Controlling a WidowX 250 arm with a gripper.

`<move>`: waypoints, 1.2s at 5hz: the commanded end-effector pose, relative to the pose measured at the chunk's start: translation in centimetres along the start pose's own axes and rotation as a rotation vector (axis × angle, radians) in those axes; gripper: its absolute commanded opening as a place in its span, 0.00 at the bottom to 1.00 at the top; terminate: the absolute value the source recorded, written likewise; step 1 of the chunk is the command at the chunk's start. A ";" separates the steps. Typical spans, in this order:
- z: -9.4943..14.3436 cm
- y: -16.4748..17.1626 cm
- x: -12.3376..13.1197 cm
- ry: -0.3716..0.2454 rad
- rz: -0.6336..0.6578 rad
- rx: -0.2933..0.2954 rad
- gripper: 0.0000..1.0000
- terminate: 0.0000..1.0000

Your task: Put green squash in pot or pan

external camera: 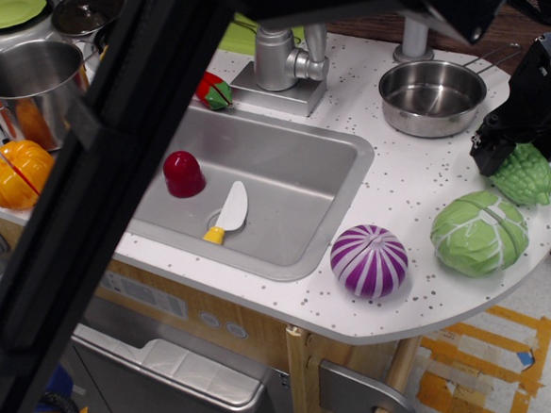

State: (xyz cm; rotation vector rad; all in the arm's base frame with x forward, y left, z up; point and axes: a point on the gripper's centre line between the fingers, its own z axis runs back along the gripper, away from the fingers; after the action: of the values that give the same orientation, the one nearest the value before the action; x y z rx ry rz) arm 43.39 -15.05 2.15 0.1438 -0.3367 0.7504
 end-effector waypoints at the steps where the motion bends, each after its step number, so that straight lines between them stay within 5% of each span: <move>1: 0.9 0.1 1.3 -0.027 0.020 -0.047 0.00 0.00; 4: 7.3 2.2 4.9 -0.045 -0.113 0.150 0.00 0.00; 6: 4.5 3.4 9.4 -0.159 -0.216 0.109 0.00 0.00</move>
State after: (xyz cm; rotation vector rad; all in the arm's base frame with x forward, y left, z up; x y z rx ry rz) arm 47.03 -6.55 6.58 0.3698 -0.3922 0.5144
